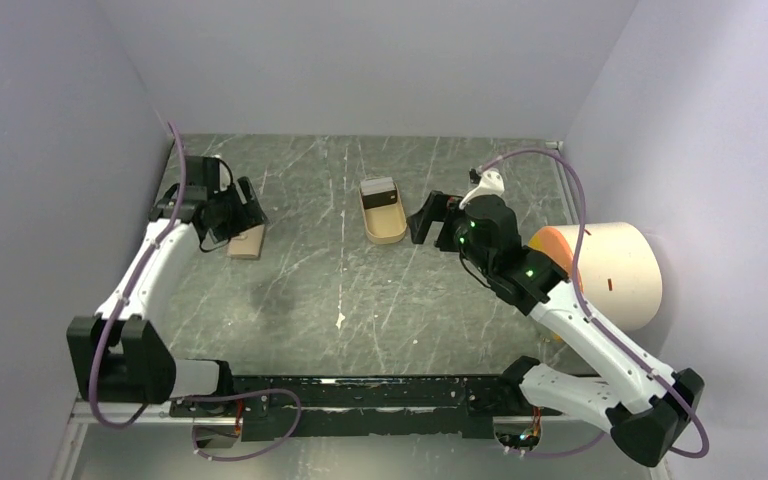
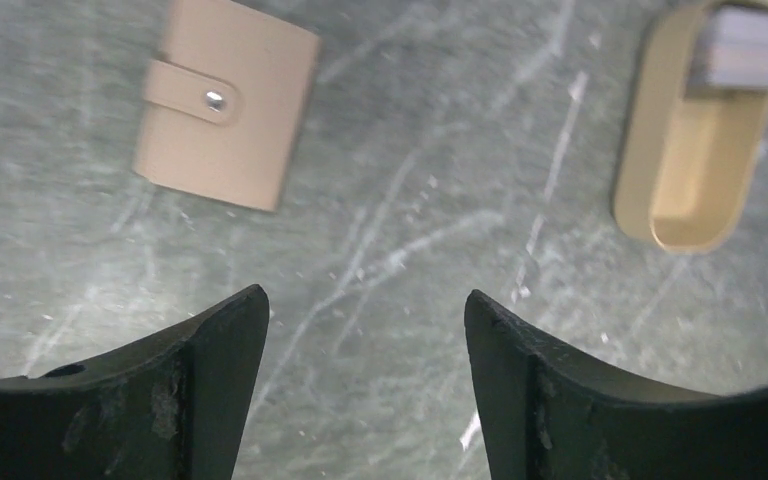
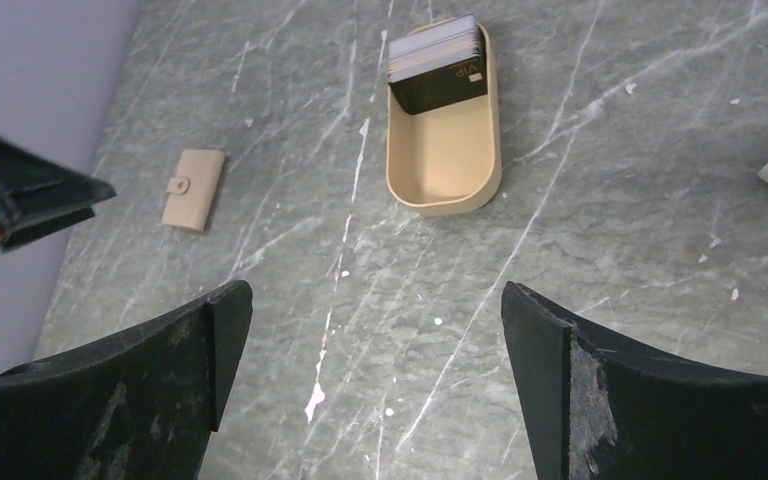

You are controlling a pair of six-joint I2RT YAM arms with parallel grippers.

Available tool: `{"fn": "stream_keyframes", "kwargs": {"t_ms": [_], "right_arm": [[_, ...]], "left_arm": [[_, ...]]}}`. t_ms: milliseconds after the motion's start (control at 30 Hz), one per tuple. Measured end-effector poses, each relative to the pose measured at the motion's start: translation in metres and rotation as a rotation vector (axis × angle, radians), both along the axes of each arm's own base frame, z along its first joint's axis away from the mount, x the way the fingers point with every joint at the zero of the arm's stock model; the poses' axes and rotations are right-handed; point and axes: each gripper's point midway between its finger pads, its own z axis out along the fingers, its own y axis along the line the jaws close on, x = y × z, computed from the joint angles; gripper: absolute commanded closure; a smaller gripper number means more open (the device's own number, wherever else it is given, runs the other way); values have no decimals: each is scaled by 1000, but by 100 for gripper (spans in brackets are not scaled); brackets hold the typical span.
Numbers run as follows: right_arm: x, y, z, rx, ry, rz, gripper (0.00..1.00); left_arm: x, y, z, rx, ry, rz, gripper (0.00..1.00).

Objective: Put the credit cards into the card holder
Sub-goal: Adjust the card holder at the center of the board.

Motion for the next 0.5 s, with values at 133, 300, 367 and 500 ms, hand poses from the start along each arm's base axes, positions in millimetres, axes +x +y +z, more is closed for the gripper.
{"fn": "stream_keyframes", "kwargs": {"t_ms": [133,300,367,500], "right_arm": [[-8,0,-1,25,-13,27,1],[-12,-1,4,43,-28,39,1],[-16,-2,8,57,-43,44,1],[-24,-5,16,95,-78,61,1]], "left_arm": [[23,28,-14,38,56,96,31],[46,54,-40,58,135,166,30],[56,63,-54,60,172,186,27],[69,70,-79,67,234,175,18]]}}
